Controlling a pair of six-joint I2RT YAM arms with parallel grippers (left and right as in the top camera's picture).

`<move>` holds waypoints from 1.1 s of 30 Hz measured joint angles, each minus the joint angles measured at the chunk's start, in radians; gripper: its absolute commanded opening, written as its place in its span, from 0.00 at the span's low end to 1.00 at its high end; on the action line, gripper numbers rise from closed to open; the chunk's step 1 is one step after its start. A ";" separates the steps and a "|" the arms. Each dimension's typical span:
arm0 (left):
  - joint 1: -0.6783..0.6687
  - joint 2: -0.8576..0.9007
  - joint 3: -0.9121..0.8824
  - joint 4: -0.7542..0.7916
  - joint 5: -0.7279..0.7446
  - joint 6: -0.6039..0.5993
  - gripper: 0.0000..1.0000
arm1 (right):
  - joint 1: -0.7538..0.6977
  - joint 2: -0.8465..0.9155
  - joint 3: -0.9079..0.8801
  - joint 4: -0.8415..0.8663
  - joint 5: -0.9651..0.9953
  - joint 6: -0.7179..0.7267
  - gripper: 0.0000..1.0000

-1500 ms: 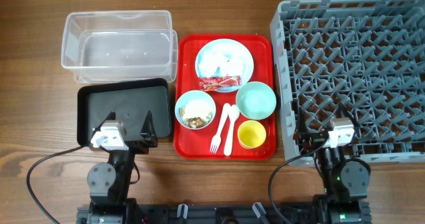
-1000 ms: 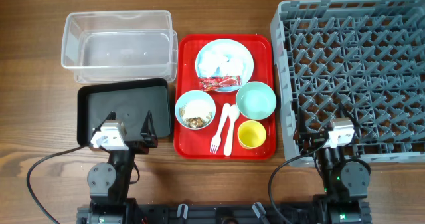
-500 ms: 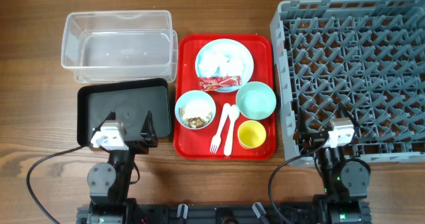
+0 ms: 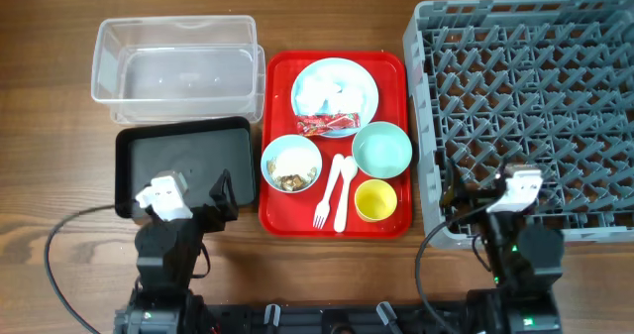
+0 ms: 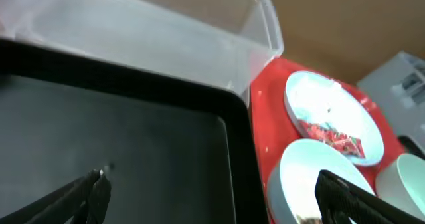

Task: Sort waste into correct bins and load items into the dishwasher rack
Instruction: 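Reach left gripper to the tissue on the blue plate and grasp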

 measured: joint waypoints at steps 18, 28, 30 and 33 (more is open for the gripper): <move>0.000 0.780 0.776 -0.578 0.131 -0.027 1.00 | 0.000 0.703 0.617 -0.647 -0.053 0.026 1.00; -0.153 1.091 0.999 -0.195 0.153 0.056 1.00 | 0.000 0.703 0.618 -0.653 -0.053 0.030 1.00; -0.212 1.202 1.077 -0.186 0.124 0.103 0.99 | 0.000 0.703 0.618 -0.652 -0.053 0.031 1.00; -0.291 1.352 1.128 -0.098 0.100 0.155 0.95 | 0.000 0.703 0.618 -0.652 -0.053 0.034 1.00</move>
